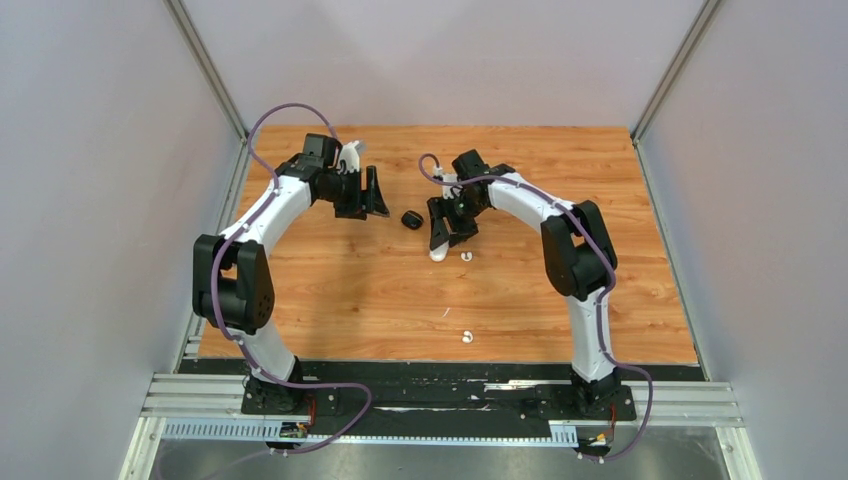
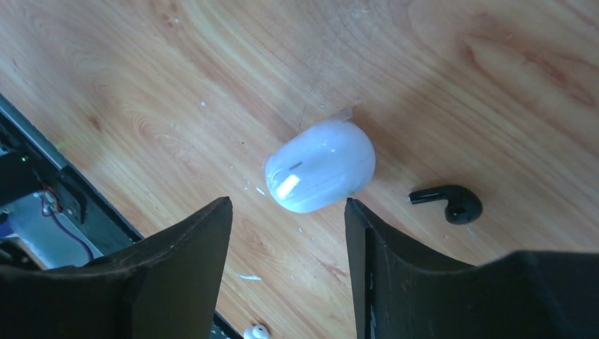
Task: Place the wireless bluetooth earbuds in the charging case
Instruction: Pick up the charging case at the center of the board.
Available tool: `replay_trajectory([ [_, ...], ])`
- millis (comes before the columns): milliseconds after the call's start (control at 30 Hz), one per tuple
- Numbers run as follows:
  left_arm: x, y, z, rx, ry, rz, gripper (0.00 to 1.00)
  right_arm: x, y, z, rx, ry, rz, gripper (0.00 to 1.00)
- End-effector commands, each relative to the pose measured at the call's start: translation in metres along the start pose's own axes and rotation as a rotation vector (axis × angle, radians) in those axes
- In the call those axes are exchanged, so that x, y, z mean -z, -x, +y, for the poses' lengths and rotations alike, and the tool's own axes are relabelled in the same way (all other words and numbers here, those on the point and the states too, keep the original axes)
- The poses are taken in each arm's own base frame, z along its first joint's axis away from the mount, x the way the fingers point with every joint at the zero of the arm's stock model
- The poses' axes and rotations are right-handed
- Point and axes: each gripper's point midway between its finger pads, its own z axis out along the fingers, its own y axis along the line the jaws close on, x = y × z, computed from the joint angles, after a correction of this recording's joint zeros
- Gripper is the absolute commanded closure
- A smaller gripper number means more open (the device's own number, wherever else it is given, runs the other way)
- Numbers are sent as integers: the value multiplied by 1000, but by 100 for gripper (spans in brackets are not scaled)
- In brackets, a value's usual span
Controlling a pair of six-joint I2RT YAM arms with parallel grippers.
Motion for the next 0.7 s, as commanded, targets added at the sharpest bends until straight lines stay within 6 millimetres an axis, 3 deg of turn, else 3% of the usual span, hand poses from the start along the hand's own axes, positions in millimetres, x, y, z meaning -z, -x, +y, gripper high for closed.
replay_trajectory([
  [0, 15, -1, -11, 29, -21, -27, 25, -13, -2, -2, -168, -43, 45, 41],
  [333, 15, -10, -12, 63, -32, -21, 25, -42, -14, -5, -31, -132, 82, 52],
  [467, 11, -8, -13, 59, -51, -29, 25, -45, -15, 0, 130, -87, 89, 82],
  [600, 8, -2, -20, -19, -116, -58, 25, -27, -3, 6, 318, -65, 62, 99],
  [667, 9, 1, -28, -111, -182, -113, 25, -10, 6, 19, 432, -15, 34, 100],
])
